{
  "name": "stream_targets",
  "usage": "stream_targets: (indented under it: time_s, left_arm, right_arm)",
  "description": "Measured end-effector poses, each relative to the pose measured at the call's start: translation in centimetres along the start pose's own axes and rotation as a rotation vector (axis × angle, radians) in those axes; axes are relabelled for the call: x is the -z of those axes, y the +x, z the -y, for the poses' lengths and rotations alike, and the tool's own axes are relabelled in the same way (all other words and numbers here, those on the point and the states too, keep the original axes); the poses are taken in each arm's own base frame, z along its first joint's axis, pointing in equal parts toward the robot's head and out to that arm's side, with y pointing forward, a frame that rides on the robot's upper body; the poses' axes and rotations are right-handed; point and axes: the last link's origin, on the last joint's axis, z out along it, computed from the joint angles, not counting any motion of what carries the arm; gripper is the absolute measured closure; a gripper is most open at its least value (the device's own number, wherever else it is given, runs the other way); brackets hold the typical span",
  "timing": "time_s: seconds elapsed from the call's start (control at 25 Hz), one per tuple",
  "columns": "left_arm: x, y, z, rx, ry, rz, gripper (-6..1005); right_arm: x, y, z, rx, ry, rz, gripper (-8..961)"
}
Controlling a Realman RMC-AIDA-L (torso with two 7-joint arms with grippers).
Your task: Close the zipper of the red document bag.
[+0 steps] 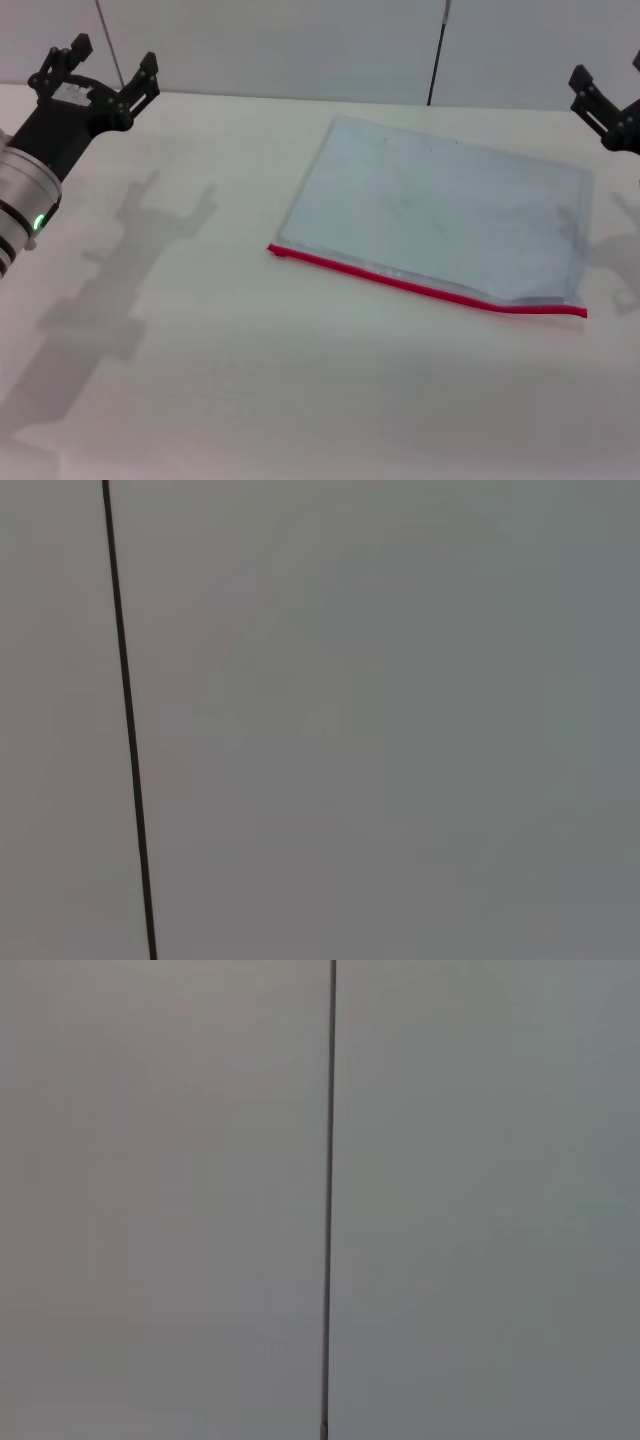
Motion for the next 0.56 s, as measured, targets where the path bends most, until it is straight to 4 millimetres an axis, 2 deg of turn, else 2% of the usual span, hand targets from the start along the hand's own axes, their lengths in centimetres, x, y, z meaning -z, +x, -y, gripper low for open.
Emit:
stream_targets:
  time_s: [0.56]
  left_arm:
    - [-0.17,0.06,-0.09,-0.001,-0.004,0.000,138]
  right_arm:
    - [0.13,0.14,0.35,-0.006,0.019,-0.006,111]
